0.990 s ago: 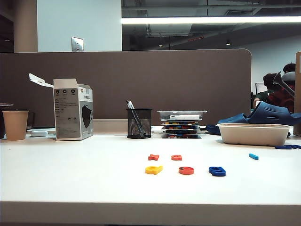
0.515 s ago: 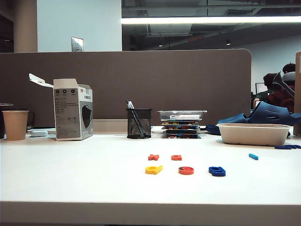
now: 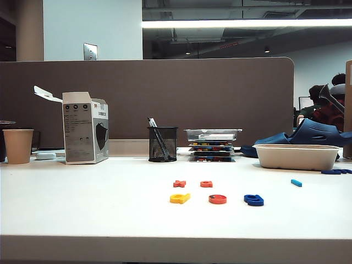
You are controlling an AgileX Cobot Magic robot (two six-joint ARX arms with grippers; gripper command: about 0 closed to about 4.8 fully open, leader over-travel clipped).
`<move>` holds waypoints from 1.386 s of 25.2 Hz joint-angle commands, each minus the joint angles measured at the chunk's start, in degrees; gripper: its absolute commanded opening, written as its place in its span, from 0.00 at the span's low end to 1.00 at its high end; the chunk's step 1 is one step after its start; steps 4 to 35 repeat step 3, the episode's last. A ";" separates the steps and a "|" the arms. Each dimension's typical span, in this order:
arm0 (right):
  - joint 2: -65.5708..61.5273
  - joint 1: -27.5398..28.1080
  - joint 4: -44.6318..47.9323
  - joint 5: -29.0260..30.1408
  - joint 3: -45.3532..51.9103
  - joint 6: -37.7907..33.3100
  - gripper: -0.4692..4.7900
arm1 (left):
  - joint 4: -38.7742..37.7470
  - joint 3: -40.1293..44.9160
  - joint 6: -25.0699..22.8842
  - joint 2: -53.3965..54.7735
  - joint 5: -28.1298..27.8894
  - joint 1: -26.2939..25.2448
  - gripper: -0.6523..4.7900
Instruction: Select the appropriate letters from the row of letter magnets placed on the table to arrange into the word "dog".
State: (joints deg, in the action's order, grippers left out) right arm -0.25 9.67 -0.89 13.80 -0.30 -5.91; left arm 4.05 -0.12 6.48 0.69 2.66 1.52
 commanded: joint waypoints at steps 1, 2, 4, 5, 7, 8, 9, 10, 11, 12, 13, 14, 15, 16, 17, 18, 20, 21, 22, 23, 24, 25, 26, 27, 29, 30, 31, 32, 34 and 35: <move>0.39 -0.02 0.87 0.07 0.31 0.15 0.09 | 0.72 -0.28 0.17 0.00 0.37 0.13 0.11; 0.39 -0.02 0.87 0.07 0.31 0.15 0.09 | 0.72 -0.28 0.17 0.00 0.39 0.13 0.11; 0.39 -0.02 0.87 0.07 0.31 0.15 0.09 | 0.72 -0.28 0.17 0.02 0.37 0.13 0.11; 0.39 -0.02 0.87 0.07 0.31 0.15 0.09 | 0.72 -0.28 0.17 0.02 0.37 0.13 0.11; 0.39 -0.02 0.87 0.07 0.31 0.15 0.09 | 0.72 -0.28 0.17 0.02 0.37 0.13 0.11; 0.39 -0.02 0.87 0.07 0.31 0.15 0.09 | 0.72 -0.28 0.17 0.02 0.37 0.13 0.11; 0.39 -0.02 0.87 0.07 0.31 0.15 0.09 | 0.72 -0.28 0.17 0.02 0.37 0.13 0.11; 0.39 -0.02 0.87 0.07 0.31 0.15 0.09 | 0.72 -0.28 0.17 0.02 0.37 0.13 0.11; 0.39 -0.02 0.87 0.07 0.31 0.15 0.09 | 0.72 -0.28 0.17 0.02 0.37 0.13 0.11; 0.39 -0.02 0.87 0.07 0.31 0.15 0.09 | 0.72 -0.28 0.17 0.02 0.37 0.13 0.11; 0.39 -0.02 0.87 0.07 0.31 0.15 0.09 | 0.72 -0.28 0.17 0.02 0.37 0.13 0.11; 0.39 -0.02 0.87 0.07 0.31 0.15 0.09 | 0.72 -0.28 0.17 0.02 0.37 0.13 0.11; 0.39 -0.02 0.87 0.07 0.31 0.15 0.09 | 0.72 -0.28 0.17 0.02 0.37 0.13 0.11; 0.39 -0.02 0.87 0.07 0.31 0.15 0.09 | 0.72 -0.28 0.17 0.02 0.37 0.13 0.11; 0.39 -0.02 0.87 0.07 0.31 0.15 0.09 | 0.72 -0.28 0.17 0.02 0.37 0.13 0.11; 0.39 -0.02 0.87 0.07 0.31 0.15 0.09 | 0.72 -0.28 0.17 0.02 0.37 0.13 0.11; 0.39 -0.02 0.87 0.07 0.31 0.15 0.09 | 0.72 -0.28 0.17 0.02 0.37 0.13 0.11; 0.39 -0.02 0.87 0.07 0.31 0.15 0.09 | 0.72 -0.28 0.17 0.02 0.37 0.13 0.11; 0.39 -0.02 0.87 0.07 0.31 0.15 0.09 | 0.72 -0.28 0.17 0.02 0.37 0.13 0.11; 0.39 -0.02 0.87 0.07 0.31 0.15 0.09 | 0.72 -0.28 0.17 0.02 0.37 0.13 0.11; 0.39 -0.02 0.87 0.07 0.31 0.15 0.09 | 0.72 -0.28 0.17 0.02 0.37 0.13 0.11; 0.39 -0.02 0.87 0.07 0.31 0.15 0.09 | 0.72 -0.28 0.17 0.02 0.37 0.13 0.11; 0.39 -0.02 0.87 0.07 0.31 0.15 0.09 | 0.72 -0.28 0.17 0.02 0.37 0.13 0.11; 0.39 -0.02 0.87 0.07 0.31 0.15 0.09 | 0.72 -0.28 0.17 0.02 0.37 0.13 0.11; 0.39 -0.02 0.87 0.07 0.31 0.15 0.09 | 0.72 -0.28 0.17 0.02 0.37 0.13 0.11; 0.39 -0.02 0.87 0.07 0.31 0.15 0.09 | 0.72 -0.28 0.17 0.02 0.37 0.13 0.11; 0.39 -0.02 0.87 0.07 0.31 0.15 0.09 | 0.72 -0.28 0.17 0.02 0.37 0.13 0.11; 0.39 -0.02 0.87 0.07 0.31 0.15 0.09 | 0.72 -0.28 0.17 0.02 0.37 0.13 0.11; 0.39 -0.02 0.87 0.07 0.31 0.15 0.09 | 0.72 -0.28 0.17 0.02 0.37 0.13 0.11; 0.39 -0.02 0.87 0.07 0.31 0.15 0.09 | 0.72 -0.28 0.17 0.02 0.37 0.13 0.11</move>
